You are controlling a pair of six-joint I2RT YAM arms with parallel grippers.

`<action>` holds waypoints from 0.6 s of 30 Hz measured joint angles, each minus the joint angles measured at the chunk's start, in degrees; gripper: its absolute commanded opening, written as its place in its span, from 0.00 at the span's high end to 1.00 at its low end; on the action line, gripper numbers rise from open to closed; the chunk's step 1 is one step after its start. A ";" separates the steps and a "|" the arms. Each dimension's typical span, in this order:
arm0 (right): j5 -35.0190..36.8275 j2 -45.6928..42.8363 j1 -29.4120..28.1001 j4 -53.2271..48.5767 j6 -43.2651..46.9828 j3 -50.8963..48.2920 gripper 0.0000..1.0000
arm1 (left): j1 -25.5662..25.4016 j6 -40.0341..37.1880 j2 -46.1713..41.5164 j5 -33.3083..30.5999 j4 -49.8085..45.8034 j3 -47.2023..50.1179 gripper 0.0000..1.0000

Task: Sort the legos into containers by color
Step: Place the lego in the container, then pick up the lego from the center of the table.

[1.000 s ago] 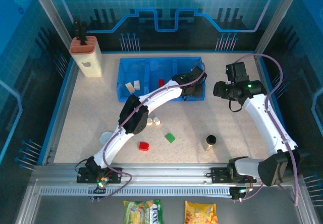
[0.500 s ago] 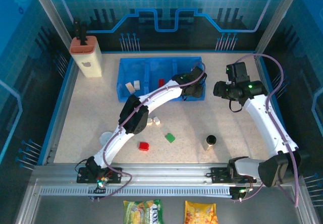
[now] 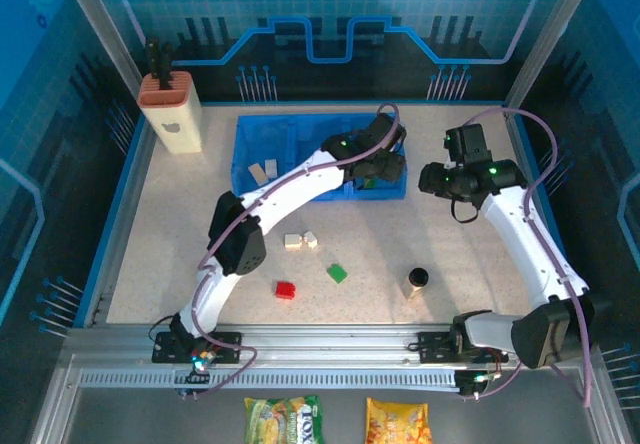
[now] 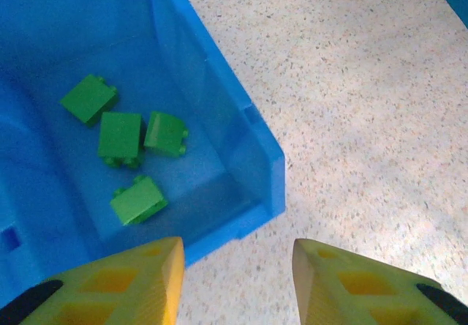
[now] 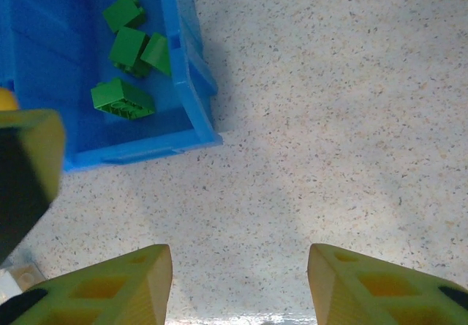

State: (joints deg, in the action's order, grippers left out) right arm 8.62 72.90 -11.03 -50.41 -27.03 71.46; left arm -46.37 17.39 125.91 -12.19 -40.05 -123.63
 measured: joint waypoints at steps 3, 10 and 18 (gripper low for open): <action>-0.11 1.03 -1.36 0.11 -0.17 0.00 0.47 | 0.02 -0.20 -4.28 -0.07 -0.11 5.92 0.56; 0.09 3.23 -5.20 0.35 -0.63 0.00 0.47 | 0.26 -0.15 -13.66 -1.66 -0.85 21.68 0.56; 0.59 5.09 -8.85 0.37 -1.49 0.20 0.48 | 2.67 2.32 -22.40 -1.90 -2.34 35.01 0.56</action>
State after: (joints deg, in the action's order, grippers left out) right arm 9.21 78.00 -19.88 -50.04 -28.51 71.66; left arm -43.70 19.70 103.50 -14.09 -42.39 -88.62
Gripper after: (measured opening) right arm 0.525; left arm 0.439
